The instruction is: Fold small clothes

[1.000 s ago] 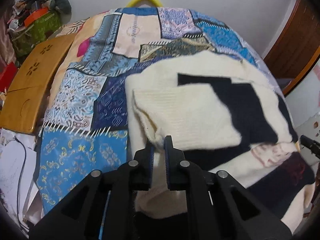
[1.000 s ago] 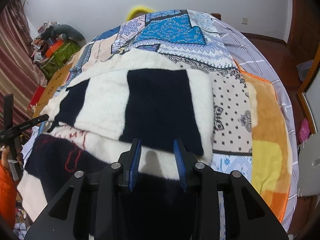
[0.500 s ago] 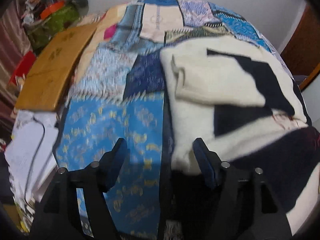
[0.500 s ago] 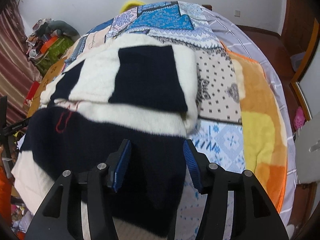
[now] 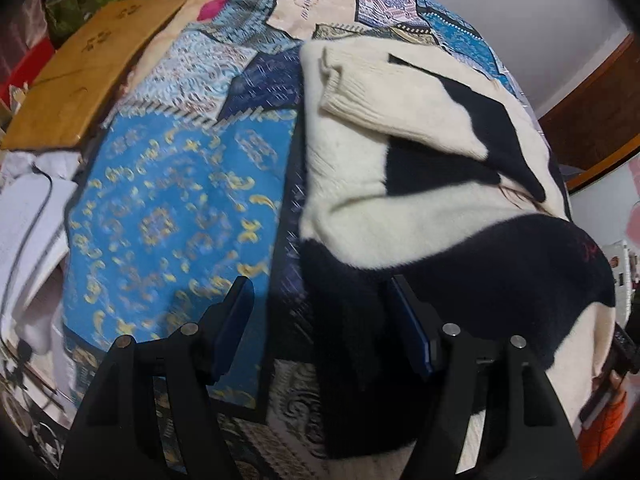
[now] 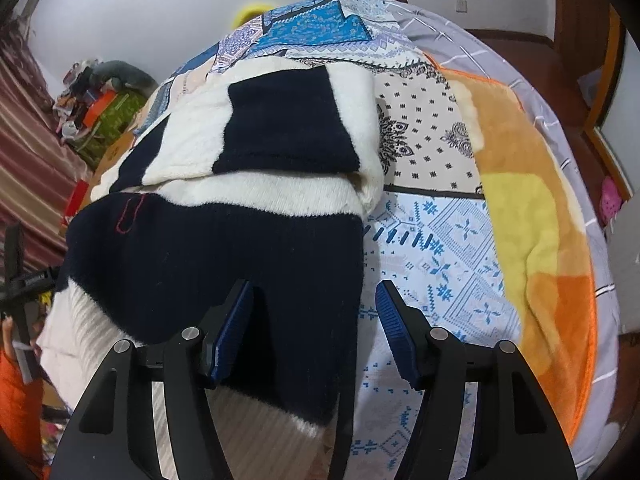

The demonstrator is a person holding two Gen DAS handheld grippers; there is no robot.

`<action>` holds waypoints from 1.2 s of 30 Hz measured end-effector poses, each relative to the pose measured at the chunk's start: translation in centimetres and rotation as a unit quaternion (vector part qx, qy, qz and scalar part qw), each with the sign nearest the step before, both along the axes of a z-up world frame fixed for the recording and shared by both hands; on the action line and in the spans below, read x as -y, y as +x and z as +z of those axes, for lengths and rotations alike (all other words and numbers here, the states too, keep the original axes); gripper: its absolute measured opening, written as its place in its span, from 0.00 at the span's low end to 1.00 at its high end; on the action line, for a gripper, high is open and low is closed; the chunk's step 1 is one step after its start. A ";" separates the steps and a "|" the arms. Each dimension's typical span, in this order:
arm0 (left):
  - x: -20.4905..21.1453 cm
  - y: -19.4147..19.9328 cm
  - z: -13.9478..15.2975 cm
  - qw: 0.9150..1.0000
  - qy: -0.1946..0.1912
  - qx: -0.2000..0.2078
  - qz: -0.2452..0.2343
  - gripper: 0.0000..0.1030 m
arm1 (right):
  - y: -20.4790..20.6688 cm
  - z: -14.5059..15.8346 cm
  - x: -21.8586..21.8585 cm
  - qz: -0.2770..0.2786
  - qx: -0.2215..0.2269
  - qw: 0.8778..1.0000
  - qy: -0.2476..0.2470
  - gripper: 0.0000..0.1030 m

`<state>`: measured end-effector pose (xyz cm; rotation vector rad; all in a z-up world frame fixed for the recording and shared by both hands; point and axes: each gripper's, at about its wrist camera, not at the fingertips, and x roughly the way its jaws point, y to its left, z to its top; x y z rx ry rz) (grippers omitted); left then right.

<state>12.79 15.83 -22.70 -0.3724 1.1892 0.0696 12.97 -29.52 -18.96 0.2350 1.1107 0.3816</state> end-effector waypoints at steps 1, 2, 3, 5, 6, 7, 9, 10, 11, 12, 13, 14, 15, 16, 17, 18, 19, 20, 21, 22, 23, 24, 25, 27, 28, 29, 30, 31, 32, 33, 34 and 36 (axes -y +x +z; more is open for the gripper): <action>0.1 -0.1 0.0 1.000 -0.004 0.000 0.001 0.67 | 0.0 -0.2 0.1 -0.004 -0.004 1.000 0.009 0.58; 0.3 -0.2 0.0 1.000 -0.007 0.003 0.001 0.67 | 0.1 -0.4 0.2 -0.009 -0.008 1.000 0.021 0.58; 0.5 -0.2 0.0 1.000 -0.008 0.004 0.000 0.67 | 0.1 -0.6 0.3 -0.012 -0.010 0.999 0.029 0.58; 0.6 -0.3 0.0 1.000 -0.012 0.004 -0.001 0.67 | 0.1 -0.8 0.4 -0.015 -0.012 0.999 0.041 0.58; 0.6 -0.2 0.0 1.000 -0.017 0.004 0.000 0.67 | 0.1 -0.8 0.4 -0.016 -0.013 0.999 0.045 0.58; 0.6 -0.2 -0.1 1.000 -0.024 0.003 0.001 0.65 | 0.1 -0.9 0.4 -0.015 -0.013 0.999 0.049 0.56; 0.3 -0.3 -0.2 0.999 -0.049 0.004 0.002 0.54 | 0.1 -0.8 0.4 -0.009 -0.011 0.998 0.058 0.50; 0.2 -0.3 -0.2 0.998 -0.059 0.007 0.002 0.50 | 0.0 -0.7 0.3 -0.005 -0.007 0.998 0.060 0.45; 0.3 -0.3 0.0 0.998 -0.066 0.010 -0.001 0.41 | 0.0 -0.5 0.1 0.000 -0.003 0.998 0.061 0.38; 0.4 -0.2 0.1 0.997 -0.073 0.013 -0.004 0.30 | 0.0 -0.4 0.0 0.003 0.001 0.998 0.061 0.35; 0.7 -0.1 0.3 0.997 -0.076 0.015 -0.006 0.26 | -0.1 -0.2 -0.3 0.007 0.008 0.998 0.057 0.26; 1.1 -0.1 0.6 0.997 -0.070 0.020 -0.010 0.21 | -0.1 0.1 -0.5 0.012 0.014 0.998 0.056 0.16; 1.5 0.0 1.0 0.998 -0.059 0.028 -0.020 0.15 | 0.1 0.2 -0.7 0.014 0.018 0.998 0.052 0.13; 2.0 0.1 1.3 0.998 -0.046 0.034 -0.030 0.12 | 0.1 0.6 -0.8 0.013 0.030 0.999 0.043 0.12; 2.5 0.3 1.8 0.998 -0.031 0.039 -0.039 0.12 | 0.2 1.3 -1.1 0.018 0.049 0.998 0.030 0.11; 2.9 0.4 2.4 0.998 -0.016 0.049 -0.048 0.11 | 0.4 1.8 -1.3 0.023 0.063 0.997 0.022 0.11; 3.4 0.6 3.3 0.996 -0.002 0.063 -0.056 0.11 | 0.6 2.3 -1.4 0.026 0.074 0.997 0.018 0.11; 3.5 0.8 4.0 0.995 0.008 0.074 -0.059 0.11 | 0.9 3.1 -1.4 0.028 0.090 0.995 0.013 0.10; 3.6 1.0 4.8 0.994 0.019 0.087 -0.059 0.10 | 1.3 3.9 -1.4 0.028 0.105 0.994 0.010 0.10; 3.5 1.3 5.7 0.993 0.027 0.100 -0.056 0.10 | 1.7 4.7 -1.2 0.027 0.117 0.993 0.010 0.10; 3.2 1.5 6.4 0.992 0.032 0.110 -0.051 0.10 | 2.0 5.3 -1.0 0.024 0.127 0.991 0.012 0.10; 2.9 1.9 7.3 0.991 0.039 0.122 -0.044 0.10 | 2.4 5.8 -0.8 0.022 0.135 0.991 0.014 0.10; 2.5 2.1 7.7 0.990 0.044 0.128 -0.039 0.10 | 2.8 6.2 -0.6 0.018 0.141 0.990 0.015 0.10; 1.9 2.5 8.5 0.988 0.062 0.138 -0.032 0.10 | 3.5 6.6 -0.4 0.013 0.149 0.989 0.010 0.09; 1.7 3.0 8.6 0.987 0.075 0.140 -0.030 0.10 | 3.6 6.6 -0.5 0.011 0.151 0.988 0.007 0.09; 1.6 3.5 8.4 0.987 0.080 0.138 -0.029 0.10 | 4.1 6.3 -0.4 0.007 0.152 0.988 0.001 0.09; 1.4 3.8 8.1 0.987 0.082 0.134 -0.028 0.10 | 4.3 6.1 -0.6 0.005 0.150 0.989 -0.002 0.09; 1.1 4.2 7.6 0.988 0.084 0.126 -0.028 0.10 | 4.7 5.5 -0.6 0.003 0.143 0.990 -0.007 0.09; 0.9 4.5 7.1 0.989 0.085 0.119 -0.028 0.10 | 5.0 5.1 -0.7 0.002 0.137 0.991 -0.009 0.09; 0.8 4.8 6.5 0.990 0.084 0.111 -0.027 0.10 | 5.3 4.6 -0.7 0.001 0.130 0.991 -0.012 0.09; 0.7 5.1 5.6 0.991 0.082 0.103 -0.027 0.10 | 5.5 3.7 -0.9 0.001 0.119 0.993 -0.019 0.09; 0.5 5.3 4.6 0.992 0.079 0.090 -0.027 0.10 | 5.8 2.7 -1.0 0.004 0.104 0.994 -0.027 0.09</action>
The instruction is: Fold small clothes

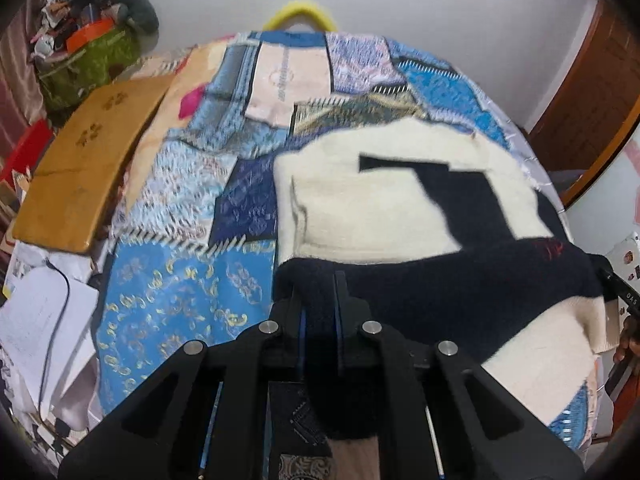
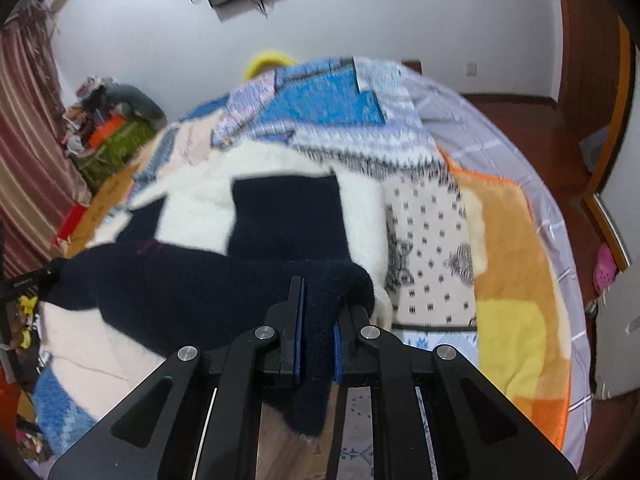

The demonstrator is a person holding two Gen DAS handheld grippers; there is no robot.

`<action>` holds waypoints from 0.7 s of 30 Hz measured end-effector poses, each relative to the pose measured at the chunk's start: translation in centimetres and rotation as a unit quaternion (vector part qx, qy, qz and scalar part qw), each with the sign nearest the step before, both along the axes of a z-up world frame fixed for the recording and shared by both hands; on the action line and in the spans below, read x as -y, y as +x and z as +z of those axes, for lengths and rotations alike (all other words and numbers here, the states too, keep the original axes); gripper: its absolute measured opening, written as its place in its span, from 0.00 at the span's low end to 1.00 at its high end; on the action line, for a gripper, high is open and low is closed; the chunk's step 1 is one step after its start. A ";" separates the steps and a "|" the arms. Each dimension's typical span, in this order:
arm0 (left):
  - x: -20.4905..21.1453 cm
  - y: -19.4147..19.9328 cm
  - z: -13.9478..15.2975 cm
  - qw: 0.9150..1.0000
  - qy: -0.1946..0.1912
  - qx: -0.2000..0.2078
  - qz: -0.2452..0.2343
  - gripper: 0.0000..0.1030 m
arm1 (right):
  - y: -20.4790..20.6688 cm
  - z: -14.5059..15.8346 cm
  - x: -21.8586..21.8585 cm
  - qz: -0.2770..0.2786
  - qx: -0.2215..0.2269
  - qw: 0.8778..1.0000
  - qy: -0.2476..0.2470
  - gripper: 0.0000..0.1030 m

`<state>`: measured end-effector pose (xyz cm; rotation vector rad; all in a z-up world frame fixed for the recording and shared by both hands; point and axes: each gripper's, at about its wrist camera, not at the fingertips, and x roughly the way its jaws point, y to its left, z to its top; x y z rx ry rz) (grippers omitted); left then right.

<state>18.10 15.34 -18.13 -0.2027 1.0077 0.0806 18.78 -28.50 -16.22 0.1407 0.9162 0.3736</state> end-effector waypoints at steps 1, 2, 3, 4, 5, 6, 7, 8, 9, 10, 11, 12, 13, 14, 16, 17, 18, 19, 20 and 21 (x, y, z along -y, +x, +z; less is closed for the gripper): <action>-0.1 0.1 -0.6 1.000 -0.003 -0.007 -0.001 0.10 | 0.0 -0.5 0.0 0.000 -0.008 1.000 -0.002 0.10; -0.1 0.0 -1.0 1.000 -0.005 -0.012 -0.002 0.10 | 0.0 -0.9 0.0 0.001 -0.015 1.000 -0.001 0.11; -0.1 -0.1 -1.2 1.000 -0.006 -0.016 -0.004 0.11 | -0.1 -1.1 0.0 0.002 -0.020 1.000 -0.001 0.11; 0.0 -0.3 -1.3 1.000 -0.008 -0.017 -0.006 0.11 | -0.2 -1.1 0.1 0.003 -0.022 1.000 0.000 0.11; 0.0 -0.4 -1.3 1.000 -0.008 -0.017 -0.008 0.11 | -0.4 -1.0 0.2 0.003 -0.023 1.000 0.000 0.13; 0.1 -0.5 -1.1 1.000 -0.008 -0.016 -0.009 0.12 | -0.6 -0.8 0.3 0.005 -0.025 1.000 -0.001 0.14; 0.1 -0.6 -1.0 1.000 -0.008 -0.017 -0.011 0.13 | -0.7 -0.6 0.3 0.005 -0.025 1.000 -0.003 0.16; 0.1 -0.7 -0.9 1.000 -0.010 -0.019 -0.013 0.16 | -1.0 -0.2 0.5 0.003 -0.024 1.000 -0.007 0.21; 0.1 -0.8 -0.8 1.000 -0.012 -0.025 -0.014 0.19 | -1.1 0.1 0.6 -0.001 -0.021 1.000 -0.013 0.24; 0.2 -0.9 -0.8 0.999 -0.014 -0.028 -0.015 0.21 | -1.4 0.4 0.7 -0.005 -0.016 1.000 -0.019 0.29; 0.2 -1.0 -0.7 0.999 -0.018 -0.032 -0.013 0.24 | -1.6 0.7 0.9 -0.009 -0.011 1.000 -0.024 0.34; 0.2 -1.1 -0.6 0.999 -0.021 -0.033 -0.012 0.28 | -1.8 1.0 1.0 -0.011 -0.007 1.000 -0.026 0.35; 0.2 -1.3 -0.5 0.999 -0.024 -0.034 -0.011 0.30 | -2.1 1.4 1.2 -0.013 -0.002 1.000 -0.026 0.35; 0.2 -1.5 -0.3 0.999 -0.023 -0.035 -0.010 0.37 | -2.4 1.8 1.5 -0.015 0.001 1.000 -0.024 0.35; 0.3 -2.2 0.2 0.999 -0.009 -0.033 -0.002 0.58 | -2.9 2.3 1.8 -0.018 0.002 1.000 -0.019 0.36; 0.4 -2.5 0.5 1.000 -0.005 -0.028 0.000 0.64 | -3.4 2.6 2.0 -0.018 0.002 1.000 -0.017 0.38; 0.4 -2.9 0.8 1.000 -0.003 -0.022 -0.002 0.65 | -3.6 2.7 2.0 -0.017 0.002 1.000 -0.019 0.40; 0.4 -3.4 1.1 1.000 -0.004 -0.021 -0.005 0.65 | -3.9 2.8 2.0 -0.015 0.004 1.000 -0.022 0.44; 0.4 -3.7 1.2 1.000 -0.006 -0.024 -0.006 0.65 | -4.3 3.0 1.9 -0.012 0.008 0.999 -0.028 0.46; 0.4 -4.0 1.2 1.000 -0.007 -0.027 -0.006 0.65 | -4.6 3.1 1.7 -0.009 0.012 0.999 -0.035 0.47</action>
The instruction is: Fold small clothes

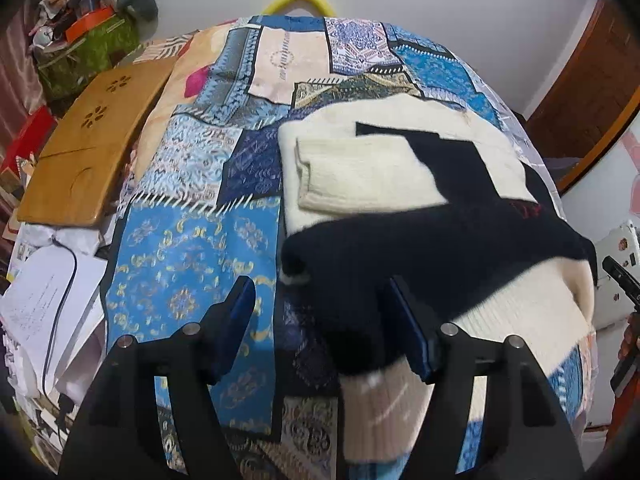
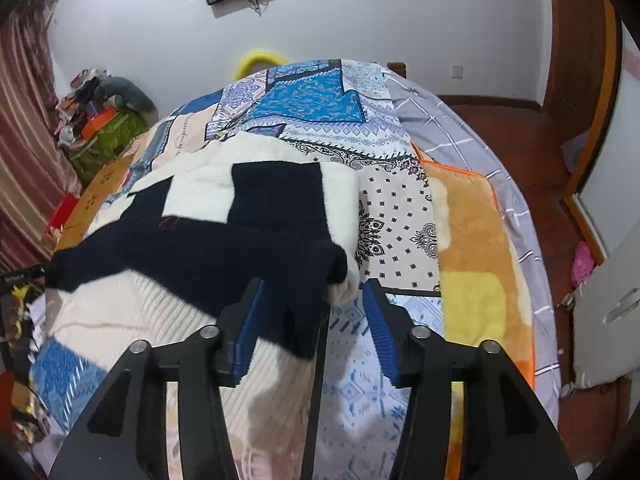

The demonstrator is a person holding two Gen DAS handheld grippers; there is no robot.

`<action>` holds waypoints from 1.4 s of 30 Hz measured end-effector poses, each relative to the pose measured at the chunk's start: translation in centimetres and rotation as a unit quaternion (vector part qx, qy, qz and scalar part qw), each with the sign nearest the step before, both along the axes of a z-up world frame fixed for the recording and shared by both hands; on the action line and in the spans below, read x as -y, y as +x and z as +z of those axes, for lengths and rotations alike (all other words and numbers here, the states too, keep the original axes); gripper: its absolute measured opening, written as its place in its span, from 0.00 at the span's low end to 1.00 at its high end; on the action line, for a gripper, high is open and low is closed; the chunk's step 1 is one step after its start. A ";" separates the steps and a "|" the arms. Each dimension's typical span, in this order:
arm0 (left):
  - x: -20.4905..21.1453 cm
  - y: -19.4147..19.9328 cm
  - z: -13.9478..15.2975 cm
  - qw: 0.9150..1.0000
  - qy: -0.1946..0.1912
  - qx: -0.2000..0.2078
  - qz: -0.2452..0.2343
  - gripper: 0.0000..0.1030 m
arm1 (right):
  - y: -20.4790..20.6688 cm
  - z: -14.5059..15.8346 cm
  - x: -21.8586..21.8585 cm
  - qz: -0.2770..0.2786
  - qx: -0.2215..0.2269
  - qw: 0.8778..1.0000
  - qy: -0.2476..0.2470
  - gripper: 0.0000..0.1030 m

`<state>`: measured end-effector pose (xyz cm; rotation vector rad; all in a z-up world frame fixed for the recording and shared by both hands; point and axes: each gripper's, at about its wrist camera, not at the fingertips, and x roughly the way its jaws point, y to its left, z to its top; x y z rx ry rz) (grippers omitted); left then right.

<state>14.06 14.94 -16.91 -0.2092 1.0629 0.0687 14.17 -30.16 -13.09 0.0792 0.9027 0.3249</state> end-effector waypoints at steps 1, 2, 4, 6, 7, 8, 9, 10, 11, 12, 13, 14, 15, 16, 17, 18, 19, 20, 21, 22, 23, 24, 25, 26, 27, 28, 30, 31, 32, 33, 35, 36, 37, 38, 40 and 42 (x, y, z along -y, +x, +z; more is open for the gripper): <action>0.0 -0.4 0.0 1.000 -0.003 -0.003 0.001 0.65 | -0.4 0.1 -0.2 0.004 0.005 1.000 -0.009 0.48; -0.1 -0.8 -0.1 1.000 -0.007 -0.006 0.002 0.67 | -0.7 0.2 -0.5 0.009 0.008 1.000 -0.015 0.48; -0.2 -1.6 -0.3 1.000 -0.017 -0.010 0.007 0.70 | -1.2 0.1 -0.8 0.015 0.009 1.000 -0.017 0.50; -0.3 -2.2 -0.9 0.999 -0.031 -0.019 0.012 0.70 | -1.6 -0.3 -1.0 0.019 0.004 1.000 -0.014 0.55; -0.3 -2.6 -1.3 0.999 -0.043 -0.025 0.014 0.70 | -1.8 -0.6 -1.1 0.020 0.001 1.000 -0.014 0.57; -0.3 -2.9 -1.7 0.998 -0.053 -0.029 0.016 0.70 | -2.1 -0.8 -1.2 0.020 -0.002 1.000 -0.013 0.58; -0.2 -3.2 -2.0 0.997 -0.062 -0.034 0.018 0.70 | -2.3 -1.2 -1.3 0.021 -0.007 1.000 -0.012 0.58; -0.1 -3.5 -2.4 0.997 -0.069 -0.039 0.018 0.70 | -2.4 -1.7 -1.3 0.021 -0.016 1.000 -0.011 0.58; 0.2 -3.8 -2.6 0.996 -0.073 -0.042 0.016 0.70 | -2.6 -2.1 -1.3 0.021 -0.023 0.999 -0.010 0.58; 0.4 -4.0 -2.7 0.996 -0.076 -0.043 0.014 0.70 | -2.8 -2.4 -1.3 0.020 -0.028 0.999 -0.009 0.58; 0.6 -4.2 -2.8 0.996 -0.078 -0.043 0.012 0.70 | -3.0 -2.7 -1.3 0.020 -0.034 0.999 -0.007 0.58; 0.8 -4.3 -2.8 0.996 -0.081 -0.043 0.010 0.70 | -3.2 -3.2 -1.3 0.020 -0.040 0.999 -0.007 0.58; 1.0 -4.4 -2.9 0.996 -0.084 -0.042 0.007 0.70 | -3.5 -3.5 -1.3 0.020 -0.045 0.999 -0.007 0.58; 1.3 -4.5 -3.0 0.995 -0.087 -0.042 0.004 0.70 | -3.6 -3.8 -1.4 0.022 -0.049 0.999 -0.006 0.58; 1.6 -4.5 -3.1 0.995 -0.088 -0.041 0.002 0.70 | -3.8 -4.0 -1.4 0.022 -0.049 0.999 -0.004 0.58; 1.8 -4.5 -3.2 0.995 -0.087 -0.041 0.002 0.70 | -4.0 -4.1 -1.4 0.020 -0.047 0.999 -0.001 0.58; 2.1 -4.5 -3.3 0.995 -0.086 -0.039 0.001 0.70 | -4.0 -4.2 -1.4 0.019 -0.047 0.999 0.003 0.57; 2.3 -4.5 -3.3 0.996 -0.086 -0.036 -0.001 0.68 | -4.0 -4.2 -1.3 0.018 -0.050 0.999 0.010 0.54; 2.5 -4.5 -3.3 0.996 -0.088 -0.033 -0.004 0.62 | -4.0 -4.3 -1.2 0.018 -0.053 0.998 0.018 0.52; 2.6 -4.5 -3.3 0.995 -0.093 -0.031 -0.008 0.58 | -3.9 -4.4 -1.1 0.020 -0.060 0.997 0.032 0.46; 2.7 -4.6 -3.2 0.995 -0.097 -0.028 -0.011 0.51 | -3.9 -4.5 -1.2 0.021 -0.063 0.997 0.041 0.41; 2.8 -4.6 -3.2 0.994 -0.102 -0.024 -0.013 0.43 | -3.9 -4.6 -1.2 0.023 -0.067 0.996 0.049 0.38; 3.0 -4.6 -3.1 0.994 -0.108 -0.022 -0.017 0.39 | -3.9 -4.7 -1.3 0.025 -0.070 0.996 0.054 0.33; 3.0 -4.6 -3.0 0.993 -0.111 -0.020 -0.020 0.33 | -3.9 -4.8 -1.4 0.028 -0.072 0.995 0.061 0.28; 3.2 -4.7 -2.9 0.993 -0.111 -0.017 -0.022 0.28 | -3.9 -4.7 -1.5 0.030 -0.073 0.995 0.067 0.26; 3.3 -4.7 -2.8 0.994 -0.110 -0.015 -0.024 0.25 | -3.9 -4.7 -1.7 0.031 -0.073 0.994 0.069 0.20; 3.3 -4.8 -2.5 0.994 -0.106 -0.011 -0.025 0.13 | -4.0 -4.5 -1.9 0.035 -0.068 0.994 0.073 0.09; 3.3 -4.9 -2.3 0.994 -0.105 -0.008 -0.023 0.10 | -4.0 -4.2 -2.0 0.037 -0.062 0.995 0.071 0.08; 3.2 -4.9 -2.1 0.994 -0.104 -0.007 -0.022 0.09 | -4.0 -3.9 -2.1 0.039 -0.055 0.995 0.069 0.07; 3.0 -5.0 -1.8 0.995 -0.103 -0.004 -0.019 0.09 | -4.0 -3.5 -2.1 0.042 -0.049 0.996 0.067 0.07; 2.4 -5.2 -0.8 0.996 -0.093 0.012 -0.012 0.08 | -4.0 -2.4 -1.9 0.040 -0.026 0.997 0.062 0.07; 2.1 -5.4 -0.1 0.996 -0.088 0.024 -0.007 0.08 | -4.0 -1.9 -1.7 0.037 -0.016 0.997 0.062 0.07; 1.8 -5.6 0.3 0.996 -0.085 0.031 -0.004 0.07 | -3.9 -1.4 -1.4 0.034 -0.007 0.997 0.062 0.06; 1.5 -5.6 0.7 0.996 -0.081 0.037 0.000 0.07 | -3.9 -0.7 -1.0 0.029 0.003 0.998 0.062 0.06; 1.1 -5.7 1.8 0.996 -0.067 0.051 0.007 0.07 | -3.7 0.3 -0.5 0.021 0.019 0.998 0.057 0.06; 0.8 -5.9 2.7 0.996 -0.053 0.065 0.012 0.06 | -3.6 1.2 0.1 0.012 0.035 0.998 0.055 0.06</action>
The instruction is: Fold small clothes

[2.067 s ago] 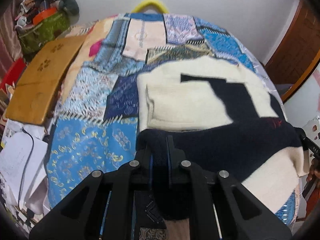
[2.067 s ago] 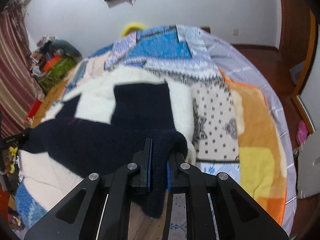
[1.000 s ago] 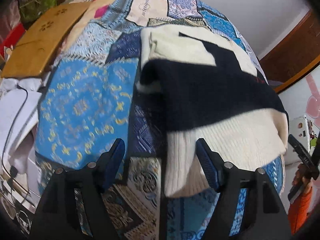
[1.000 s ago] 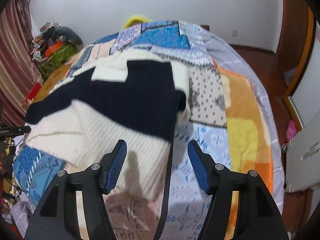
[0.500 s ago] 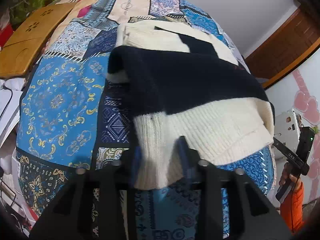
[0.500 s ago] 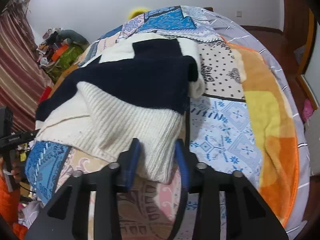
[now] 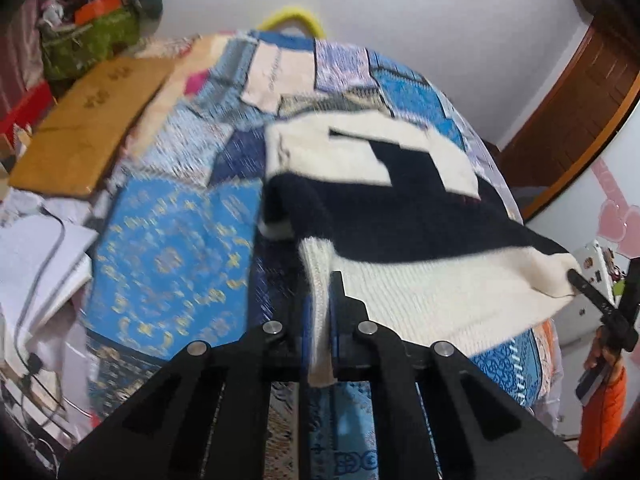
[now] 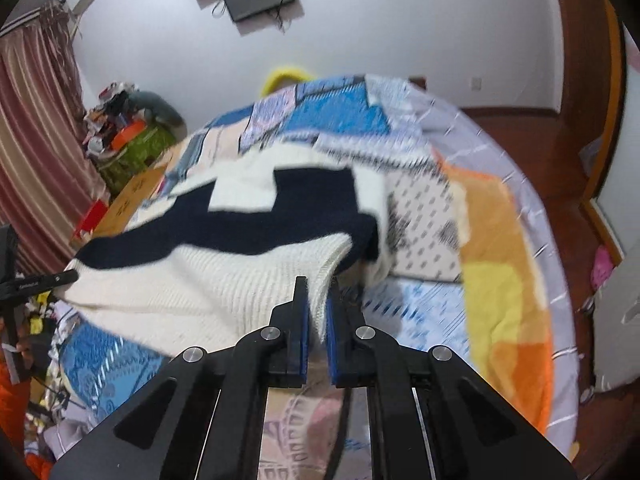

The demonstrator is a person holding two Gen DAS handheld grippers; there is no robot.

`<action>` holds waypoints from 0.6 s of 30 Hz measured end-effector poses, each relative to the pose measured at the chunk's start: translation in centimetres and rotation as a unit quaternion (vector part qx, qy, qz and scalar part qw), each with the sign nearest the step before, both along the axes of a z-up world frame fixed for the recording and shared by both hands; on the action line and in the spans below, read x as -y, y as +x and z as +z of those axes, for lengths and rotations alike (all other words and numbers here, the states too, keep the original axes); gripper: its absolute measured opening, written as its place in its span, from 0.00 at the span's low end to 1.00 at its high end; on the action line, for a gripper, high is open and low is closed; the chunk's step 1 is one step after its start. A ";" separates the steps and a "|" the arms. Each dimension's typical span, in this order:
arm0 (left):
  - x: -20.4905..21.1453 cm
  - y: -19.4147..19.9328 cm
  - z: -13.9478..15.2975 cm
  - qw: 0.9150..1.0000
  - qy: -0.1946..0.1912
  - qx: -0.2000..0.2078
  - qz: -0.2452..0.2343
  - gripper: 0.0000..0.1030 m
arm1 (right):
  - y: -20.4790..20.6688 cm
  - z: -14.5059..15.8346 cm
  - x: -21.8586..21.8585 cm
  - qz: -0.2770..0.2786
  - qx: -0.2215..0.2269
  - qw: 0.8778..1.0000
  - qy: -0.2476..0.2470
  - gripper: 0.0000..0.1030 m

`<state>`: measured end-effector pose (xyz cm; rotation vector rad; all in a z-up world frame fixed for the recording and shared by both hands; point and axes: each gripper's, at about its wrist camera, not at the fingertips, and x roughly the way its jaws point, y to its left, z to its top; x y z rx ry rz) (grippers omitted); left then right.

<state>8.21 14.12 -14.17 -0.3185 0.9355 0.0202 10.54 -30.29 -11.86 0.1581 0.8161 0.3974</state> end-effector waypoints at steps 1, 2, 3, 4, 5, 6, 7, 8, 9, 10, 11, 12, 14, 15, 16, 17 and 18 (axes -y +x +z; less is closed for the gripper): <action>-0.1 0.0 0.4 1.000 0.006 0.006 0.003 0.06 | 0.0 0.4 0.2 -0.003 0.006 1.000 0.000 0.06; -0.1 -0.1 0.8 1.000 0.011 0.012 0.005 0.06 | 0.0 0.8 0.4 -0.007 0.013 1.000 -0.001 0.06; -0.1 -0.1 1.2 1.000 0.016 0.018 0.006 0.06 | 0.0 1.0 0.4 -0.009 0.018 1.000 -0.003 0.06; -0.1 -0.1 1.6 0.999 0.021 0.024 0.007 0.06 | 0.1 1.2 0.3 -0.011 0.023 1.000 -0.006 0.06; -0.1 0.0 1.9 0.999 0.025 0.028 0.008 0.06 | 0.1 1.4 0.3 -0.011 0.027 1.000 -0.006 0.06; 0.0 0.1 2.3 0.999 0.029 0.033 0.007 0.06 | 0.2 1.6 0.2 -0.011 0.030 0.999 -0.005 0.06; 0.0 0.2 2.6 0.999 0.031 0.036 0.006 0.06 | 0.3 1.8 0.2 -0.009 0.032 0.999 -0.005 0.06; 0.0 0.4 2.8 0.999 0.034 0.039 0.004 0.06 | 0.5 2.0 0.1 -0.009 0.035 0.999 -0.004 0.06; 0.1 0.7 3.1 0.998 0.037 0.042 0.002 0.06 | 0.6 2.2 0.0 -0.007 0.038 0.999 -0.003 0.06; 0.2 1.0 3.5 0.998 0.042 0.046 0.001 0.06 | 0.9 2.6 -0.2 -0.006 0.042 0.999 -0.003 0.06; 0.3 1.2 3.7 0.998 0.045 0.050 0.001 0.06 | 1.2 2.8 -0.2 -0.005 0.046 0.999 -0.003 0.06; 0.2 1.7 4.1 0.997 0.046 0.054 0.001 0.06 | 1.4 3.0 -0.3 -0.003 0.049 0.999 -0.003 0.06; 0.1 2.6 4.7 0.997 0.048 0.060 0.000 0.06 | 2.2 3.7 -0.7 -0.001 0.060 0.998 -0.006 0.06; 0.1 3.1 5.0 0.997 0.050 0.066 -0.001 0.06 | 2.5 3.9 -0.8 0.000 0.063 0.998 -0.008 0.06; 0.0 3.7 5.3 0.996 0.051 0.069 -0.001 0.06 | 3.1 4.2 -1.1 0.001 0.067 0.998 -0.009 0.06; -0.1 4.3 5.7 0.996 0.052 0.072 -0.001 0.06 | 3.6 4.5 -1.2 0.003 0.071 0.997 -0.012 0.06; -0.2 4.9 5.9 0.996 0.051 0.074 -0.001 0.06 | 3.9 4.6 -1.3 0.004 0.073 0.997 -0.013 0.06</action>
